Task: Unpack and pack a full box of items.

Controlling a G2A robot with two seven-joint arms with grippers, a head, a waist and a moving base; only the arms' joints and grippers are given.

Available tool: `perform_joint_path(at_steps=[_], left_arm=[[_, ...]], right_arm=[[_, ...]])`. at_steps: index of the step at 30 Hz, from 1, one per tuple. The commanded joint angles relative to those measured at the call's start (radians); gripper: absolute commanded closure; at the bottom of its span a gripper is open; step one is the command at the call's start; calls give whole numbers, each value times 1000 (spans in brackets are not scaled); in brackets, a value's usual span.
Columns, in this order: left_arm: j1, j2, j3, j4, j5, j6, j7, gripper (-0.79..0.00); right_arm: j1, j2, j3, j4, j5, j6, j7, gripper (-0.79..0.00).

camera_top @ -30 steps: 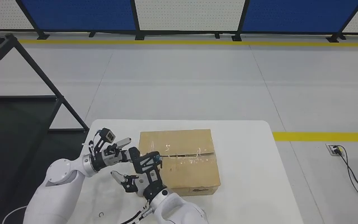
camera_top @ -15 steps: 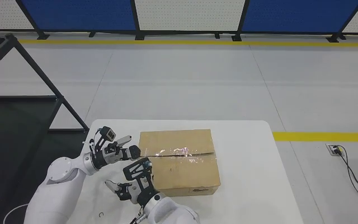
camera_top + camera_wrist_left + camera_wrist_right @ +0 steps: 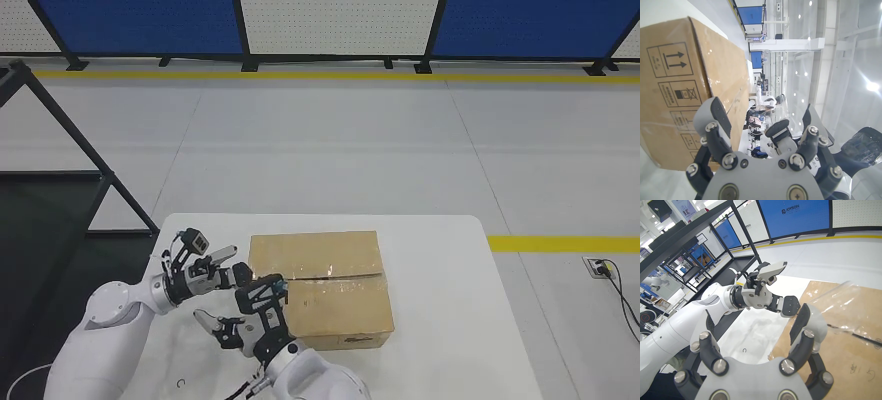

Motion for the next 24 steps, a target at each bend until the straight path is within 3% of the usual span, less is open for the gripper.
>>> perform_joint_path(at_steps=[1, 14, 24], left_arm=[[4, 0, 1, -6, 0, 1, 1, -785], [48, 9, -34, -38, -25, -12, 28, -785], [78, 24, -85, -67, -55, -17, -3, -785]], right_arm=[[-7, 0, -4, -9, -3, -15, 6, -785], [-12, -14, -53, -24, -32, -66, 18, -785], [-185, 22, 213, -307, 174, -109, -20, -785]])
